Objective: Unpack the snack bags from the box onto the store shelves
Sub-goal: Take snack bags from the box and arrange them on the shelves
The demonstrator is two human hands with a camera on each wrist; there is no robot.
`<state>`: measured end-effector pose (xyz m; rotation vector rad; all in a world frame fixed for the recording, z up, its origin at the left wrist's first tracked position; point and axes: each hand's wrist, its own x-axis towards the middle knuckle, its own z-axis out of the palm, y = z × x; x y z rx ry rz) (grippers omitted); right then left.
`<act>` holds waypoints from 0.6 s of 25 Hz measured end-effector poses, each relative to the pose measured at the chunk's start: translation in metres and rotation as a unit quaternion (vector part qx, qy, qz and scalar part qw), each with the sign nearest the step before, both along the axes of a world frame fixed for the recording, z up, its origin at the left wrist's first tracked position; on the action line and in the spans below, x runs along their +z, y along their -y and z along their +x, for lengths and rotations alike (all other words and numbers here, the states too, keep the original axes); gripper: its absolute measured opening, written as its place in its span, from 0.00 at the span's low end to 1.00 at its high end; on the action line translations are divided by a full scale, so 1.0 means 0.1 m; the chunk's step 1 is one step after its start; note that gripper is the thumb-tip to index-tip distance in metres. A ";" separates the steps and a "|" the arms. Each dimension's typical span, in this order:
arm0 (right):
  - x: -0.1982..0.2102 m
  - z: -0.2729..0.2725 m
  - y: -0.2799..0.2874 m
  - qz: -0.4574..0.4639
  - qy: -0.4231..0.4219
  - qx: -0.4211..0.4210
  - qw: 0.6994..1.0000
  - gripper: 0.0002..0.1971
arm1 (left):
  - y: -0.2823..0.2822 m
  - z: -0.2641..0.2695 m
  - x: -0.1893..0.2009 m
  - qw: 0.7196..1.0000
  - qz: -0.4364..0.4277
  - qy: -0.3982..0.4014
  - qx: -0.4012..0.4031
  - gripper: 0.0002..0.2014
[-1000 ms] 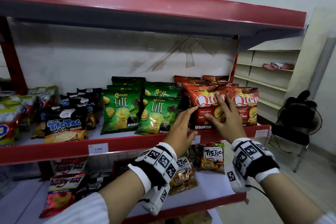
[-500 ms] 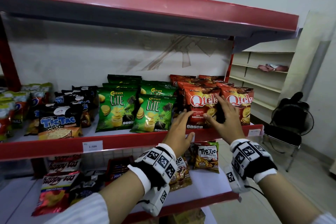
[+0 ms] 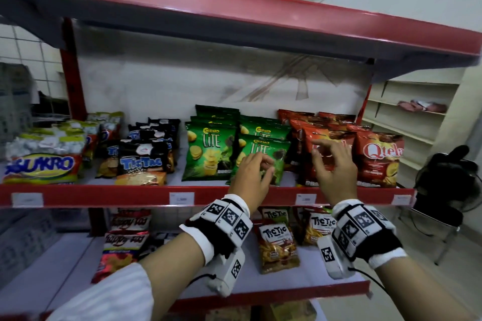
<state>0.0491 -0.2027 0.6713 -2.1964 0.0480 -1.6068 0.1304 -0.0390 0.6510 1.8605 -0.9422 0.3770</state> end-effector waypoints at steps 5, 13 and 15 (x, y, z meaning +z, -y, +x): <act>0.11 0.27 -0.84 0.043 -0.045 0.082 0.995 0.13 | -0.88 0.25 0.15 0.999 -0.023 -0.012 0.023 0.02; 0.37 0.72 -2.50 0.061 -0.183 0.214 0.958 0.16 | -2.65 0.72 0.49 0.996 -0.050 -0.001 0.067 0.06; 0.45 0.81 -2.85 0.061 -0.210 0.231 0.948 0.15 | -3.06 0.81 0.56 0.995 -0.048 -0.005 0.087 0.06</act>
